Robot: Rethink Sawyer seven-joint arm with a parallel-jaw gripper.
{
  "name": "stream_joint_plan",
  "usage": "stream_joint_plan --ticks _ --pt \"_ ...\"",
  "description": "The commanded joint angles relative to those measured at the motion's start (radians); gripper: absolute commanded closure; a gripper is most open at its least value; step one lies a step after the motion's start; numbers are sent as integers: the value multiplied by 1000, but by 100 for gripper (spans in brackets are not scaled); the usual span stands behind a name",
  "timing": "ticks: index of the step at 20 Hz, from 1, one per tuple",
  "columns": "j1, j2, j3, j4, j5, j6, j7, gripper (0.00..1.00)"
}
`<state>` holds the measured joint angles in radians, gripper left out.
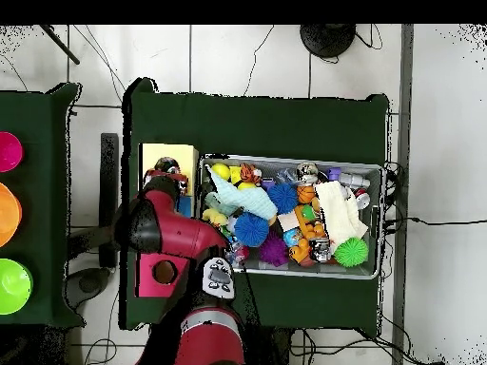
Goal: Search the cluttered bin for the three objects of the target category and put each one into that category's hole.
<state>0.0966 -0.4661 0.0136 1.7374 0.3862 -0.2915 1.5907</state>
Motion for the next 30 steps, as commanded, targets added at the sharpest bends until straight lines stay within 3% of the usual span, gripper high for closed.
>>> stream_joint_plan --ticks 1,6,15,18,21,22,25,26,30 --pt "-34 161 30 137 -12 25 256 0" --pt "1 140 -3 145 23 21 253 0" --pt "58 76 -68 162 86 143 207 0" --pt "87 27 -108 167 104 240 175 0" --pt "173 -36 -232 139 120 417 138 0" --pt "200 -28 -269 120 122 444 134 0" --pt "206 -34 -287 99 94 476 138 0" --pt "208 -36 -293 92 85 487 140 100" --pt "213 -58 -312 53 48 541 137 100"
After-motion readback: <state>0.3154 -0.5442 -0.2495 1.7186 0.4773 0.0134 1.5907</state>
